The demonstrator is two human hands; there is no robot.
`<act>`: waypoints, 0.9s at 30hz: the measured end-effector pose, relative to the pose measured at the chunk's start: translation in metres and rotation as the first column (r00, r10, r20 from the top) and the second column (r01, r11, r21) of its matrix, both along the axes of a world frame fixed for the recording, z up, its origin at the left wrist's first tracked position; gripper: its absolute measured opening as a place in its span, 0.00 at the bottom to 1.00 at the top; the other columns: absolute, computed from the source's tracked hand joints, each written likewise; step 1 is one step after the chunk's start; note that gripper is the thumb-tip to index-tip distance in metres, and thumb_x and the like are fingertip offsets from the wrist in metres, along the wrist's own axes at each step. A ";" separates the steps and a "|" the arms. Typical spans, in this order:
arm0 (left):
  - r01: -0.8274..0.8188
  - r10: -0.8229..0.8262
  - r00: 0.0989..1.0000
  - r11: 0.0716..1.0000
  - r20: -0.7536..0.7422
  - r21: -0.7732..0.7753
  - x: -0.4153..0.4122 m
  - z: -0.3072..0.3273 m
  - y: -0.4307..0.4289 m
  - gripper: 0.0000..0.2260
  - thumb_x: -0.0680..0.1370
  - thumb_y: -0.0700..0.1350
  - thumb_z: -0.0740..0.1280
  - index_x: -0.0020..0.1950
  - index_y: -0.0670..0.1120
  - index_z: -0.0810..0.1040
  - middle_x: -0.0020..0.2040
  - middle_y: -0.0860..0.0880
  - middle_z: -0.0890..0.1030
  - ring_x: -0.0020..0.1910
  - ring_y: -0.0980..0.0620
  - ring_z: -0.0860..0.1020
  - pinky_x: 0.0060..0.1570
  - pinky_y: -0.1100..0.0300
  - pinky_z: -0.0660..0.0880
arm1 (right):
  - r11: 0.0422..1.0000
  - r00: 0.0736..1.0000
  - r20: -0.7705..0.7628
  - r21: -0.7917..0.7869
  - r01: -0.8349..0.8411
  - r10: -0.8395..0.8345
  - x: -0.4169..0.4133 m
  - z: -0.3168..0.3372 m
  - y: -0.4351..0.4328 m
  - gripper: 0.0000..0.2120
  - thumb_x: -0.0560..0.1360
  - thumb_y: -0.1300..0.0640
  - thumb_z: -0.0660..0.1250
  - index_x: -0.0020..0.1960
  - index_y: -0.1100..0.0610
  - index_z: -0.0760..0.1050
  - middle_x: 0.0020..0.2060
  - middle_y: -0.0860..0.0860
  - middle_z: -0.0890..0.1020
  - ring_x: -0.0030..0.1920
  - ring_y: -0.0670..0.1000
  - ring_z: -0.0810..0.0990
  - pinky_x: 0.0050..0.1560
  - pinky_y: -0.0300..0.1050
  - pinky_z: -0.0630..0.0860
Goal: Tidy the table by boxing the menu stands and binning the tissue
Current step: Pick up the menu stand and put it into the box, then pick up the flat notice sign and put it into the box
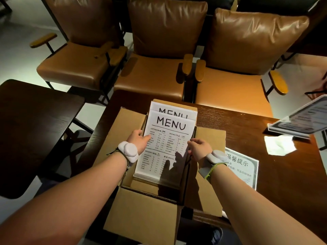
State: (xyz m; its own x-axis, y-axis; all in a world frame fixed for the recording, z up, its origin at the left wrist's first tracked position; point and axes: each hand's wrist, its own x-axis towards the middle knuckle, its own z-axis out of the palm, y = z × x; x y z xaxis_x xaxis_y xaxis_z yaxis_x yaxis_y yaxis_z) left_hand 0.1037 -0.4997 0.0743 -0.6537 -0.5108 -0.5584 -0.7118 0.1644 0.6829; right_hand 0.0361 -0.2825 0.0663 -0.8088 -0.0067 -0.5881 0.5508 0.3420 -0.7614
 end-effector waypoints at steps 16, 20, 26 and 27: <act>-0.041 0.062 0.996 0.958 -0.064 0.284 0.034 0.007 0.062 0.06 0.76 0.39 0.63 0.42 0.45 0.78 0.37 0.46 0.78 0.30 0.51 0.73 0.26 0.63 0.68 | 0.983 0.988 0.109 -0.137 0.122 -0.108 0.050 0.011 0.031 0.06 0.74 0.66 0.63 0.49 0.60 0.76 0.35 0.56 0.80 0.31 0.53 0.76 0.33 0.46 0.74; -0.053 0.079 0.994 0.953 -0.075 0.297 0.039 0.010 0.078 0.05 0.77 0.40 0.64 0.47 0.44 0.80 0.33 0.47 0.76 0.27 0.52 0.71 0.25 0.64 0.68 | 0.985 0.991 0.088 -0.131 0.113 -0.102 0.054 0.021 0.049 0.08 0.75 0.66 0.62 0.52 0.62 0.76 0.35 0.55 0.79 0.28 0.50 0.74 0.30 0.42 0.74; -0.075 0.101 0.993 0.947 -0.068 0.312 0.045 0.019 0.122 0.06 0.76 0.39 0.67 0.49 0.38 0.81 0.31 0.47 0.72 0.25 0.52 0.67 0.27 0.63 0.66 | 0.953 0.967 0.189 -0.220 0.210 -0.170 0.060 0.032 0.088 0.10 0.76 0.72 0.56 0.52 0.66 0.74 0.32 0.60 0.77 0.30 0.54 0.77 0.29 0.43 0.74; -0.074 0.098 0.993 0.945 -0.062 0.319 0.047 0.020 0.131 0.07 0.76 0.39 0.67 0.50 0.37 0.81 0.31 0.46 0.71 0.26 0.52 0.66 0.27 0.62 0.66 | 0.953 0.966 0.202 -0.222 0.205 -0.160 0.060 0.032 0.097 0.10 0.76 0.72 0.55 0.50 0.65 0.73 0.31 0.60 0.76 0.30 0.55 0.76 0.31 0.44 0.73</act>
